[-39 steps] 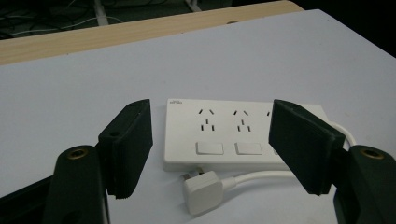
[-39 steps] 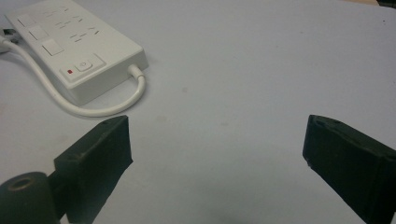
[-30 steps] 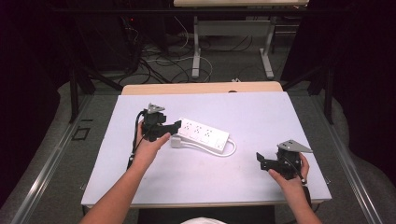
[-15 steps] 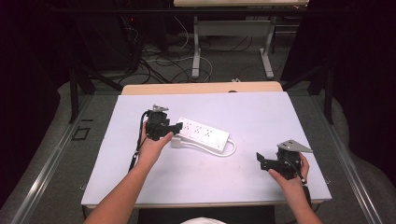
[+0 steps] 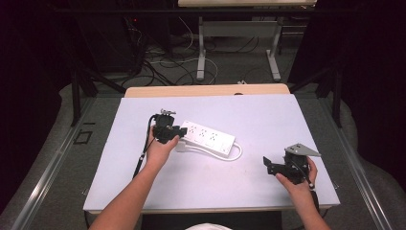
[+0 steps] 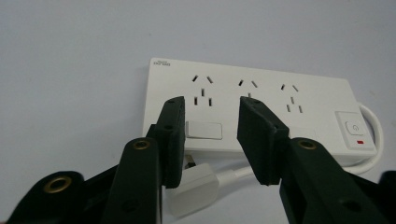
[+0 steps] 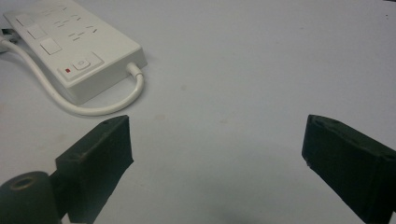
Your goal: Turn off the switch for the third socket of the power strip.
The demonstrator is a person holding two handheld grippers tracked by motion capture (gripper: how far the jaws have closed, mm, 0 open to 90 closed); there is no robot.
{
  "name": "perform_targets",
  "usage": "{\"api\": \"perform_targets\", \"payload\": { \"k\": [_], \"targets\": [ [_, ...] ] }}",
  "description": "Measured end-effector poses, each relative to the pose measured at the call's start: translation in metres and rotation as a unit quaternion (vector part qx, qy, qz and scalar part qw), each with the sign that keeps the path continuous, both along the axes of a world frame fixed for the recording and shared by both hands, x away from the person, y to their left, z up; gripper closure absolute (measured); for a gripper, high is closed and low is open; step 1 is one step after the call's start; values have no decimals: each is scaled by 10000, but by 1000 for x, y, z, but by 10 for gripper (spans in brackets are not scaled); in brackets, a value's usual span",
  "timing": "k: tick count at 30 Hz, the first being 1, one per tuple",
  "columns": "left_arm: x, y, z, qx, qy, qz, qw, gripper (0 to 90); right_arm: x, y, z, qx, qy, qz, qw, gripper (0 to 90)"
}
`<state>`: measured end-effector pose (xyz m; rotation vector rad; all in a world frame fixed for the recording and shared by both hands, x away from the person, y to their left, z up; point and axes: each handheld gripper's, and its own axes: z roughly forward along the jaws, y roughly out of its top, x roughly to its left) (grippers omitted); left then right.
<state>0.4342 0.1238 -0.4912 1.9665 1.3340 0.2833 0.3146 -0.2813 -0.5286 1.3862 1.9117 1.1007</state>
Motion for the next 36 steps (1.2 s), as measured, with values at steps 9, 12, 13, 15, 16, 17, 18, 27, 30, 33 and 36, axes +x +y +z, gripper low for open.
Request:
{"api": "perform_targets", "payload": {
  "k": [9,12,13,15,16,17,18,27,30,33,36],
  "targets": [
    [12,2,-12,37,223,177,9996,723,1,0,-2,-2,49,-11,10000,79],
    [14,0,-15,60,245,168,9995,752,2,0,-2,48,54,-7,10000,79],
    [14,0,-15,60,245,168,9995,760,2,0,-2,48,54,-7,10000,79],
    [15,-1,-16,83,249,175,9995,776,2,0,-2,74,74,-13,9999,80],
    [16,-1,-17,95,239,177,9995,785,2,0,-3,51,58,1,10000,80],
    [16,-3,-18,94,248,188,9995,794,2,0,-3,54,62,-1,10000,81],
    [17,-3,-19,106,238,164,9995,799,2,0,-3,61,67,-5,10000,81],
    [22,-7,-27,129,307,215,9992,849,2,-1,-3,72,85,0,9999,82],
    [24,-7,-30,122,346,199,9991,862,3,-1,-3,79,97,1,9999,83],
    [25,-8,-30,133,377,202,9990,872,3,-1,-4,85,103,5,9999,84],
    [26,-8,-32,136,382,192,9990,874,3,-1,-4,76,95,12,9999,85]
  ]
}}
